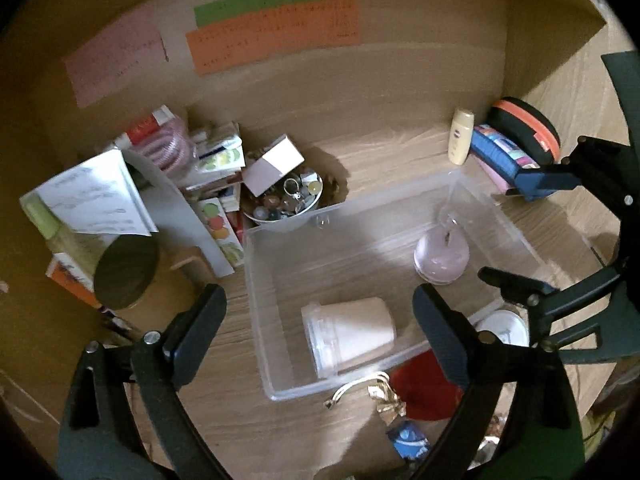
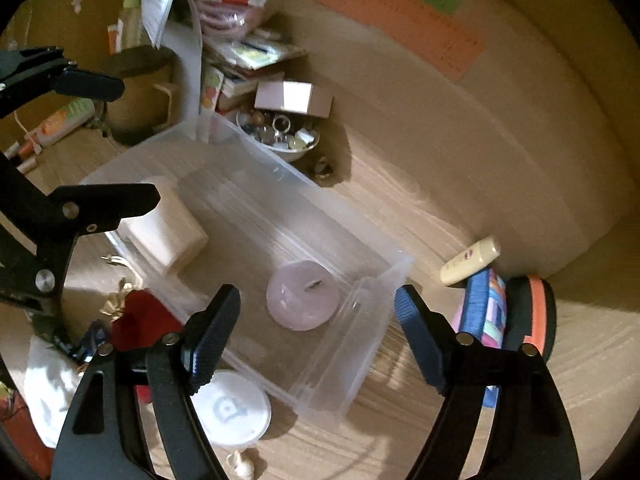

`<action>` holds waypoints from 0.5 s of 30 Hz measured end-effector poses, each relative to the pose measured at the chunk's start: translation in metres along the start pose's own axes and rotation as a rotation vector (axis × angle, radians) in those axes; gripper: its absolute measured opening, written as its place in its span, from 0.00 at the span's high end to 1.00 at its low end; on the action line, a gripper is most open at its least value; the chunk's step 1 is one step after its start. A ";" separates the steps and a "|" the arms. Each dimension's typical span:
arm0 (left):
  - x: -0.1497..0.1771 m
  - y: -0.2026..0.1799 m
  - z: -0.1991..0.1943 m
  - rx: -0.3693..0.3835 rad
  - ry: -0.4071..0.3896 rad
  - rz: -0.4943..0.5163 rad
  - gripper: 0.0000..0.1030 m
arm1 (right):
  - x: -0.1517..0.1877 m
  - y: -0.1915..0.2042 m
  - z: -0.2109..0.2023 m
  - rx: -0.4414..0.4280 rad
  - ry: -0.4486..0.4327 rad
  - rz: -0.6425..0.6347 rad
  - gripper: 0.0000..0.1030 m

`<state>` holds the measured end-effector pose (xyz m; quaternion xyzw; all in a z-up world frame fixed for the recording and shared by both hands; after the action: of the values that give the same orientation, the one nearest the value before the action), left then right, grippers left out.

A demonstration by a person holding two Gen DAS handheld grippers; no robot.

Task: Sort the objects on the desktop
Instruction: 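Withdraw both open tools from the bin back toward the remaining items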

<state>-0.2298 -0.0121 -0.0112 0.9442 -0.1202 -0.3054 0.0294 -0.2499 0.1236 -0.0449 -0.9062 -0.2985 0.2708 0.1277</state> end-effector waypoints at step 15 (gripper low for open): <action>0.032 0.009 -0.066 -0.082 -0.127 -0.027 0.05 | 0.034 -0.010 -0.083 -0.057 -0.188 0.162 0.23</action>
<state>-0.1676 -0.0296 0.0251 0.9224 -0.0965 -0.3698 0.0565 -0.1848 0.1464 0.0134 -0.9012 -0.2425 0.3556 0.0511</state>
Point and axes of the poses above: each gripper's, at about its wrist camera, not at the fingertips, and z roughly the way its jaws point, y to its left, x to its underside, the point moved 6 cm from there along z, roughly the way its jaws point, and after that the axes turned 10 degrees about y, right-handed, at the moved point
